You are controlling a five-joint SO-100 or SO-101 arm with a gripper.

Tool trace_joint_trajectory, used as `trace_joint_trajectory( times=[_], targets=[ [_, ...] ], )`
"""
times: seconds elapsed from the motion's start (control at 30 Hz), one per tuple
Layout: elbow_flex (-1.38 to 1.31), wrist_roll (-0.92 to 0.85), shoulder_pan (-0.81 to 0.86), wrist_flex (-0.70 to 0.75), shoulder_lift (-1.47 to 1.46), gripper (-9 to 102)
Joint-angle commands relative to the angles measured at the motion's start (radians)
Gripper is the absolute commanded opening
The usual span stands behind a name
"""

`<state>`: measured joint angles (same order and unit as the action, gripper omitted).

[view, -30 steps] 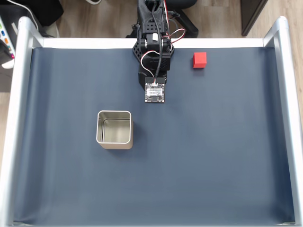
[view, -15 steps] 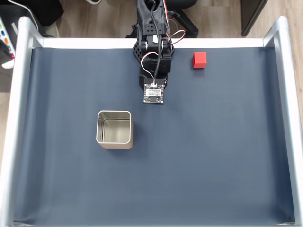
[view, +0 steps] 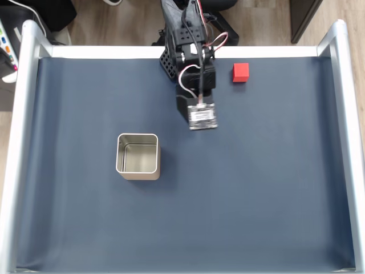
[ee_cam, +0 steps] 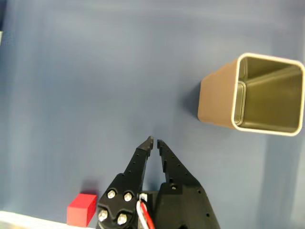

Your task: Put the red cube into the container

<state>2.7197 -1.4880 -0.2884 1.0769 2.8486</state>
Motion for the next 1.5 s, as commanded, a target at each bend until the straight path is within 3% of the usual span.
trace_joint_trajectory(
  times=[0.0, 0.23, 0.53, 0.9, 1.3, 1.47],
  targets=[
    [-0.153, -0.044, -0.058, 0.087, -0.037, 0],
    [-0.357, -0.100, -0.250, 0.319, -0.107, 0],
    [-0.543, 0.014, -0.617, 0.529, -0.222, 0],
    [-0.531, 0.005, -0.968, 0.531, -0.337, 3],
    [-0.528, -0.107, -1.075, 0.566, -0.353, 21],
    [-0.492, -0.115, -1.132, 0.566, -0.296, 21]
  ],
)
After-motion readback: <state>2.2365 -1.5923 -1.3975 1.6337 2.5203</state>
